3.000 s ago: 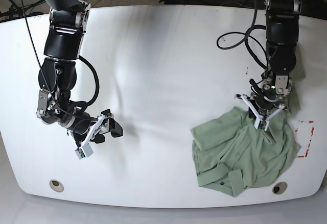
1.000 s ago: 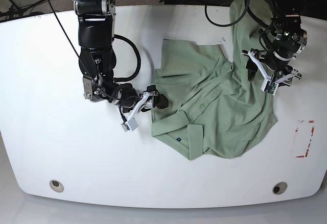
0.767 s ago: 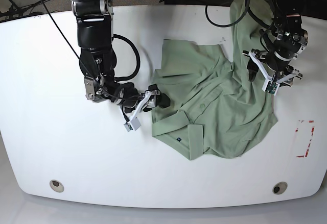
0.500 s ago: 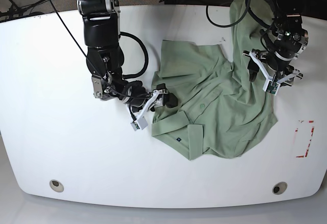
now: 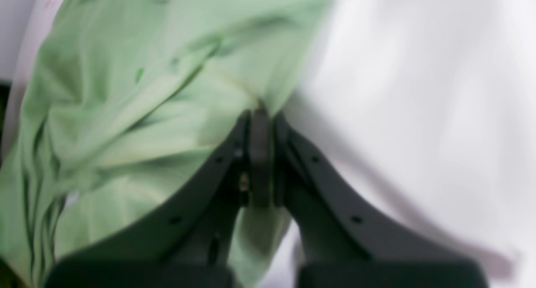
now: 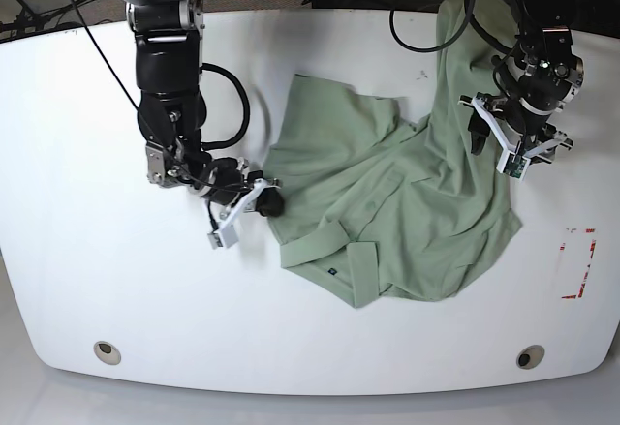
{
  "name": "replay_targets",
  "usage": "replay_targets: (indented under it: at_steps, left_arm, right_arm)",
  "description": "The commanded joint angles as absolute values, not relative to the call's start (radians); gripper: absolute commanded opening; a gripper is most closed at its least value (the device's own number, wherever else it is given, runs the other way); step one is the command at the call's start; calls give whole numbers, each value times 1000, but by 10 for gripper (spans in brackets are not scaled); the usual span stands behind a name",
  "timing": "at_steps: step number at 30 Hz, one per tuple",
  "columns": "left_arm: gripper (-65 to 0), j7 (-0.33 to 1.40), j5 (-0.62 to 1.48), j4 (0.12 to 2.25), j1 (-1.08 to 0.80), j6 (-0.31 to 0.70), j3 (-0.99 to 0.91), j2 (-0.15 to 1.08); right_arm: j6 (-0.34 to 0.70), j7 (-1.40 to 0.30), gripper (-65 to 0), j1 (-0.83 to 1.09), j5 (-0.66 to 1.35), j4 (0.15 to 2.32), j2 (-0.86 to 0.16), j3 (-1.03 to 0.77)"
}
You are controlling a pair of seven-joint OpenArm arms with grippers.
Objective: Fold the T-shirt properly
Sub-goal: 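Release the shirt with the left gripper and reposition both grippers at its edges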
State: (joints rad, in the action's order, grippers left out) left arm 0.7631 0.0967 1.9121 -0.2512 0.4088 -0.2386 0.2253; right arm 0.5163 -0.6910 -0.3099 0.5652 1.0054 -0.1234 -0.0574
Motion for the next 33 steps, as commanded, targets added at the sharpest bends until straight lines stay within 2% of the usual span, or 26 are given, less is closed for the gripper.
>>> replay_targets:
  at_steps: [1,6,11,17,24,30,33]
  left_arm:
    - [-271,742,99,1928,-240,407,-240,236]
    - [-271,742,99,1926,-239,407,-239,236]
    - [-271,742,99,1926,-237,407,-236,236]
    - [-265,743,111,1917,-237,410,-214,232]
    - [-264,866,366,1863,-225,544,-205,231]
    - [-154,909,453,1821,-185,547,-202,214]
    - [-143,912,455,1784,-171,555,-199,206]
  right_arm:
    - [524,-674,-650,-317,584,1026,-159,-108]
    - [535,-722,-650,-289,585,1027,-229,-189]
    - [536,-753,-650,-199,585,1139,-291,-306]
    - [536,-757,-650,-117,585,1245,-334,-358]
    - [536,-757,-650,-81,585,1287,-331,-354]
    - [536,-777,-650,-81,585,1287,-298,-355]
    - [538,-805,-650,-85,585,1287,-297,-357]
